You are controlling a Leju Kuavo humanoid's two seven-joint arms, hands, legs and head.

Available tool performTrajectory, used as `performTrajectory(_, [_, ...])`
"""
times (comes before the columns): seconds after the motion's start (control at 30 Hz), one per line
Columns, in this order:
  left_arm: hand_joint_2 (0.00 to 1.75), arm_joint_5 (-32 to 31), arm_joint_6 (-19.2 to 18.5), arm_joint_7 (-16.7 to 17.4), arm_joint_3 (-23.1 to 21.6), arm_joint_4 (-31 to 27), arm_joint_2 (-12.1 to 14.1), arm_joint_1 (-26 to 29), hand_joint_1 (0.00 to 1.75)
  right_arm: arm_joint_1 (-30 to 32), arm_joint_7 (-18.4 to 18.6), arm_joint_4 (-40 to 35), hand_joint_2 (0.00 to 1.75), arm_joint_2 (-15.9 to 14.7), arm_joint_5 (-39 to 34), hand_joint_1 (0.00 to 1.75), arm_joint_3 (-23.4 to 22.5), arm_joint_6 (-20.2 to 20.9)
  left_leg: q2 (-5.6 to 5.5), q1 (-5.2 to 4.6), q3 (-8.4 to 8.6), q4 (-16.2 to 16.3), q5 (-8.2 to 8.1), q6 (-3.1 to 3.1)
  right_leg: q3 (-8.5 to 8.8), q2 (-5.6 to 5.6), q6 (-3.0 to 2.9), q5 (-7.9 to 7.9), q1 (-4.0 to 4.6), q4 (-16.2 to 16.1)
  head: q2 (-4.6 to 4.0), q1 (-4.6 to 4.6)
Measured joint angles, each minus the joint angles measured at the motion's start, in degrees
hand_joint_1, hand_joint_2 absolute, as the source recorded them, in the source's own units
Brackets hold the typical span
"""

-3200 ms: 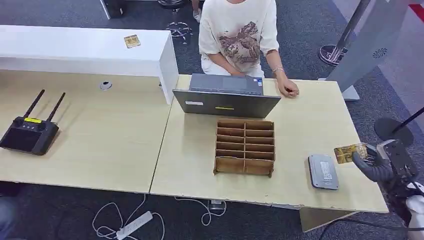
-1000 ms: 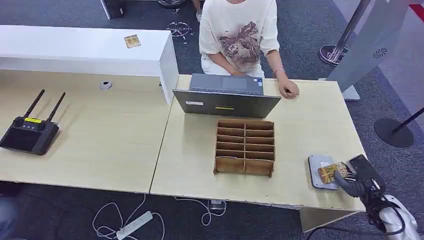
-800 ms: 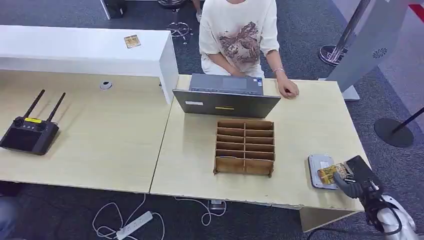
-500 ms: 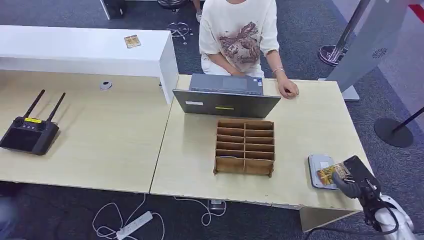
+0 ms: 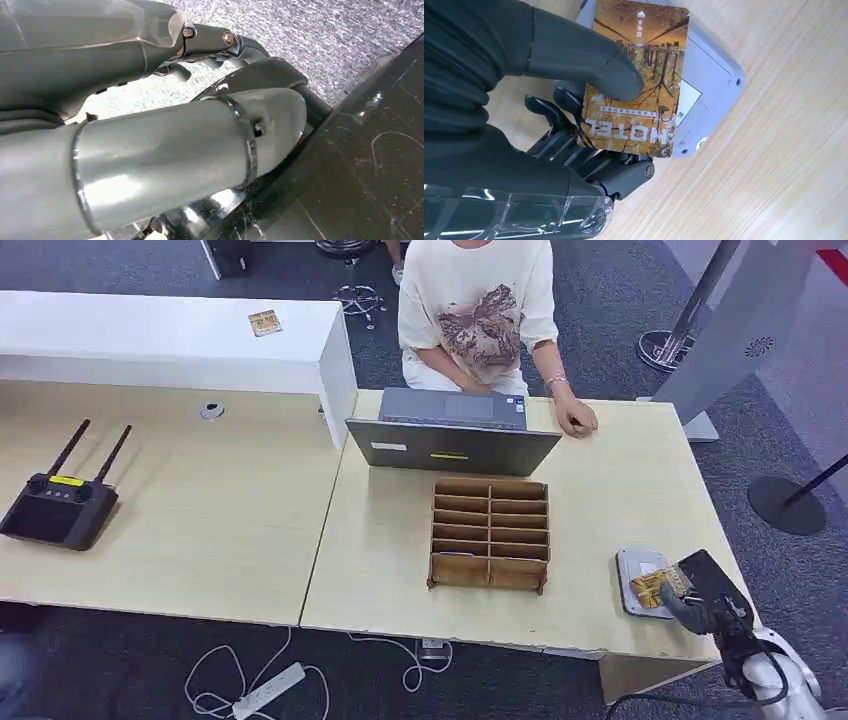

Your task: Pass the card to the sensor for recognition and then transmit it.

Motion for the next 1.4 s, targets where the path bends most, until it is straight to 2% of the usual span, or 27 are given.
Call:
performTrajectory(0.2, [0.0,0.0,0.0,0.0,0.0,0.0,0.0,0.0,0.0,0.4,-0.7,-1.1,1.75,0.3,-2.5,1.75,-0.4,0.8,0.0,0.0,0.01,0.0,0.0,0.0,0.0,0.0,0.0,0.0,-0.01,0.0,0.0,0.0])
performTrajectory(0.47, [0.0,0.0,0.1,0.0,0.0,0.0,0.0,0.0,0.0,1.5,-1.6,-4.9,1.75,0.4,-7.1,1.75,-3.3,2.1,0.0,-0.01,-0.02,0.0,0.0,0.0,-0.03,0.01,0.0,0.0,-0.01,0.0,0.0,-0.02])
performTrajectory(0.7, [0.0,0.0,0.3,-0.1,0.0,0.0,0.0,0.0,0.0,1.5,-3.0,-7.7,1.75,0.4,-8.4,1.75,-5.3,0.9,0.0,0.0,-0.02,0.0,0.0,0.0,-0.03,0.0,0.0,0.0,0.0,0.0,0.0,-0.02])
performTrajectory(0.87, [0.0,0.0,0.3,-0.2,0.0,0.0,0.0,0.0,0.0,1.2,-6.5,-10.1,1.75,0.6,-9.6,1.75,-6.4,-0.6,-0.01,0.0,-0.05,0.0,0.0,0.0,-0.02,0.0,0.0,0.0,0.0,0.0,0.0,-0.02])
performTrajectory(1.0, [0.0,0.0,0.5,-0.2,0.0,0.0,0.0,0.0,0.0,0.9,-7.5,-13.0,1.75,1.1,-9.6,1.75,-6.7,-1.6,-0.02,0.0,-0.04,0.0,0.0,0.0,-0.03,-0.04,0.0,0.0,0.0,0.0,0.0,-0.02])
performTrajectory(1.1, [0.0,-0.2,0.5,-0.3,0.0,0.0,0.0,0.0,0.0,0.7,-8.8,-15.0,1.75,1.6,-8.0,1.75,-6.7,-3.4,-0.03,0.0,-0.08,0.0,0.0,0.0,-0.03,-0.04,0.0,0.0,0.0,0.0,0.0,-0.02])
performTrajectory(1.17, [0.0,-0.2,0.5,-0.3,0.0,0.0,0.0,0.0,0.0,0.3,-9.4,-16.4,1.75,2.2,-4.8,1.75,-6.5,-6.6,-0.01,0.0,-0.09,0.0,0.0,0.0,-0.03,-0.01,0.0,0.0,0.0,0.1,0.0,-0.02])
performTrajectory(1.3, [0.0,-0.3,0.7,-0.3,0.0,0.0,-0.1,0.0,0.0,-2.7,-7.8,-17.7,1.75,3.3,3.4,1.75,-4.4,-14.4,0.0,0.0,-0.06,0.0,0.02,-0.01,-0.06,0.01,0.0,0.0,-0.01,0.1,0.0,-0.02])
performTrajectory(1.4, [0.0,-0.4,0.5,-0.3,0.0,0.0,-0.1,0.0,0.0,-5.4,-7.5,-17.7,1.75,3.7,6.9,1.75,-2.7,-17.1,-0.02,0.0,-0.05,0.0,0.05,0.0,-0.05,-0.04,-0.01,0.01,-0.01,0.1,0.0,-0.02])
